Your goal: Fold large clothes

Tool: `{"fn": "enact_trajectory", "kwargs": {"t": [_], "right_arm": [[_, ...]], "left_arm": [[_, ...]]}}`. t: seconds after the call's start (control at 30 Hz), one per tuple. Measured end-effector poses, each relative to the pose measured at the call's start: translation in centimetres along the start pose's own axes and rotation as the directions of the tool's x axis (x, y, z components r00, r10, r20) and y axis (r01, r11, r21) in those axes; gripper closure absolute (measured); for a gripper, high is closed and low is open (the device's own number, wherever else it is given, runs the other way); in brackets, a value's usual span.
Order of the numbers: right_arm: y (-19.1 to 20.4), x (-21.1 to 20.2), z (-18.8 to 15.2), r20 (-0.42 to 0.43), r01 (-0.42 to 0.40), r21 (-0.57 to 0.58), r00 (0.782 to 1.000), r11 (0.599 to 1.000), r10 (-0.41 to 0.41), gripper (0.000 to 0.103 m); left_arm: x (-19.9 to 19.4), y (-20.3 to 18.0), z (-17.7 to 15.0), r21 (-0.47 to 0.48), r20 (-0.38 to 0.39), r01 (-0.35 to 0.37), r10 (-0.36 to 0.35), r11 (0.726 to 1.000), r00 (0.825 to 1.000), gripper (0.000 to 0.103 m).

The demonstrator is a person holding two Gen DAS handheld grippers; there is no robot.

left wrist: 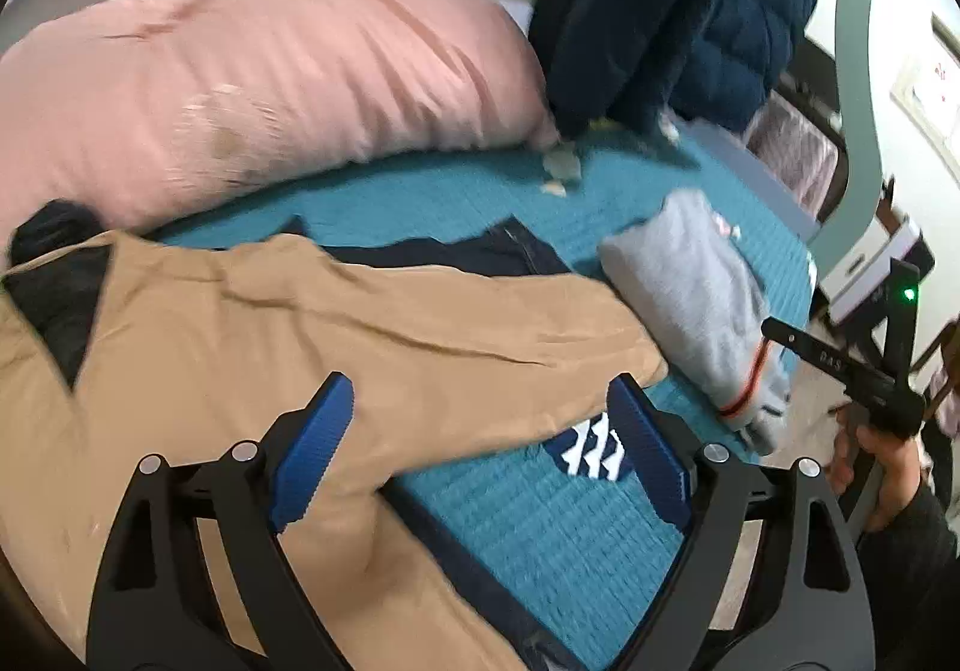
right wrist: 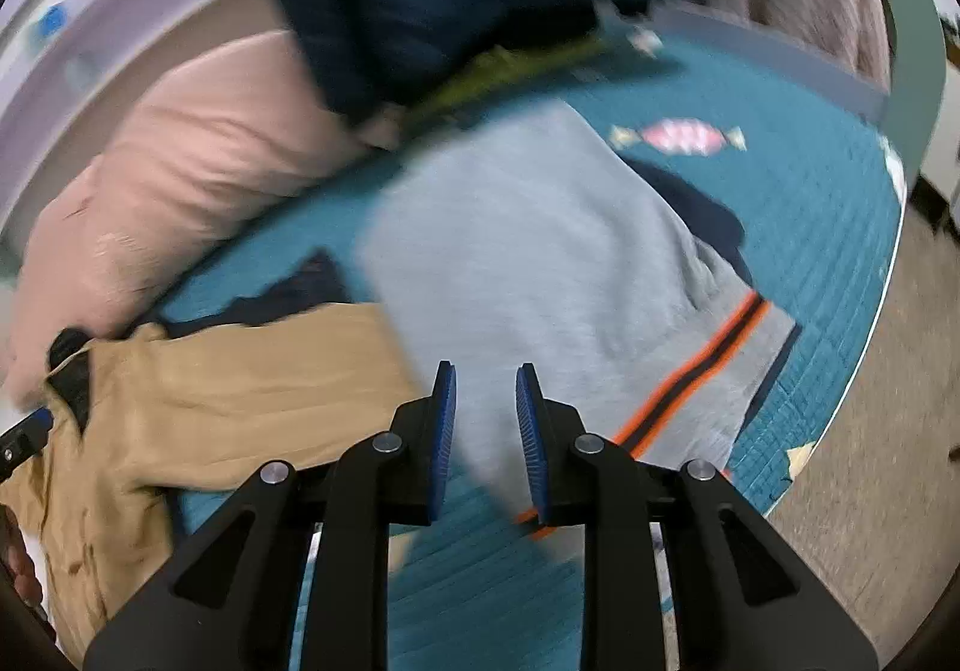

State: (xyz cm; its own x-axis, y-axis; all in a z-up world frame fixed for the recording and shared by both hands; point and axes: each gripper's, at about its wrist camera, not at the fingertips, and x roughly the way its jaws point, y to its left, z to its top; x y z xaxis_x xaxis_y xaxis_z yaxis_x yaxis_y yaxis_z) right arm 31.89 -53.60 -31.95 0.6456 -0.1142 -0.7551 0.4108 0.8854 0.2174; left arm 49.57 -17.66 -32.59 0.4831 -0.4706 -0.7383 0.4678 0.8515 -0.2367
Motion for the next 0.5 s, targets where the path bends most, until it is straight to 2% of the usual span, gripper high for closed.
{"fn": "enact_trajectory", "kwargs": {"t": [0.2,0.27,0.4,0.5], "right_arm": [[7.5,-8.0,-1.4,0.07,-0.057,-0.127,0.995,0.99,0.067,0.082],[9.8,-10.9,-2.3,0.083,-0.061,-0.153,0.994,0.986,0.075,0.074],[12.6,-15.5,-4.3,0.112,-0.095,-0.182,0.987,0.979,0.117,0.073],[13.9,-18.5,-5.9,0.132,-0.102,-0.207,0.983,0.973,0.131,0.073]], "left_arm": [[-8.5,0.2,-2.0,-0.038,0.089,-0.04,0.043,0.998,0.995,0.013],[-11.3,-0.3,-2.9,-0.031,0.111,-0.039,0.042,0.999,0.993,0.013],[-16.3,-1.6,-4.6,-0.038,0.165,-0.063,0.069,0.997,0.984,0.013],[-19.3,-2.9,-6.0,-0.002,0.192,-0.078,0.077,0.997,0.978,0.013]]}}
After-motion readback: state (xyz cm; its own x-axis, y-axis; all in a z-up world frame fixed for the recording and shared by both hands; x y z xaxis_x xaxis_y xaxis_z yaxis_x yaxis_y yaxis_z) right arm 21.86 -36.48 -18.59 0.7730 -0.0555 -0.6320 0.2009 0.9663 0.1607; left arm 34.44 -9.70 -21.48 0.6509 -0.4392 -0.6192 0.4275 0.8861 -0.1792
